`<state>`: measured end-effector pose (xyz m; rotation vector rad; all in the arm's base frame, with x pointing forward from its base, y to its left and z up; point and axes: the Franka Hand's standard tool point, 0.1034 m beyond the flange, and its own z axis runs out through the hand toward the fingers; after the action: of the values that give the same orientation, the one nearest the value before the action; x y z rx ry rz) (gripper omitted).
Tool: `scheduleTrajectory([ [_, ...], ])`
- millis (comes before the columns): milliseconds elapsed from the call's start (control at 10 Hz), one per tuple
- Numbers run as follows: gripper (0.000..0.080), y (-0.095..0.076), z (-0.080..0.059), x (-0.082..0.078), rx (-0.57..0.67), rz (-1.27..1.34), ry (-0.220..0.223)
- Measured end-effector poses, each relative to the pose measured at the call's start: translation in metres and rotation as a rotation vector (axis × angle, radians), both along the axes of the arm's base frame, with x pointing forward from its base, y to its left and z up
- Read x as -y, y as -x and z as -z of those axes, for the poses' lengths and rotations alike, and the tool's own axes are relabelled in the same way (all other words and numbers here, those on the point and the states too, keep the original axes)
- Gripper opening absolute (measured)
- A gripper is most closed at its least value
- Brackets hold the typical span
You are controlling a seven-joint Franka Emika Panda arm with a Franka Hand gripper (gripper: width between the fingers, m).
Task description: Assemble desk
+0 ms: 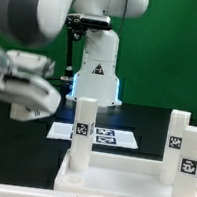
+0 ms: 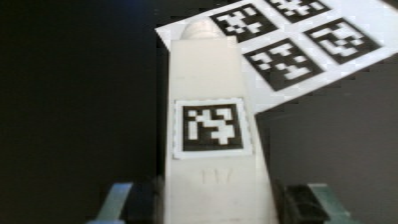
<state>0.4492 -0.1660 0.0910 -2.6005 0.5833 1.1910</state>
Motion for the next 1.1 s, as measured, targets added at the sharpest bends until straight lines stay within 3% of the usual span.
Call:
scheduleTrajectory([
  [100, 0.0284, -0.011, -0.013, -0.001, 0.162, -0.058, 0.033],
  [300, 0.0284, -0.002, -0.008, -0.002, 0.248, -0.037, 0.077],
  [400, 0.0284, -0.014, -0.01, 0.0, 0.314, -0.051, 0.106],
  [600, 0.0284, -0.077, -0.058, -0.01, 0.583, -0.155, 0.15],
  [700, 0.0284, -0.091, -0.072, -0.015, 0.67, -0.197, 0.158],
  [900, 0.0284, -0.089, -0.071, -0.015, 0.77, -0.198, 0.213],
  [1100, 0.0284, -0.101, -0.073, -0.015, 0.884, -0.206, 0.286],
])
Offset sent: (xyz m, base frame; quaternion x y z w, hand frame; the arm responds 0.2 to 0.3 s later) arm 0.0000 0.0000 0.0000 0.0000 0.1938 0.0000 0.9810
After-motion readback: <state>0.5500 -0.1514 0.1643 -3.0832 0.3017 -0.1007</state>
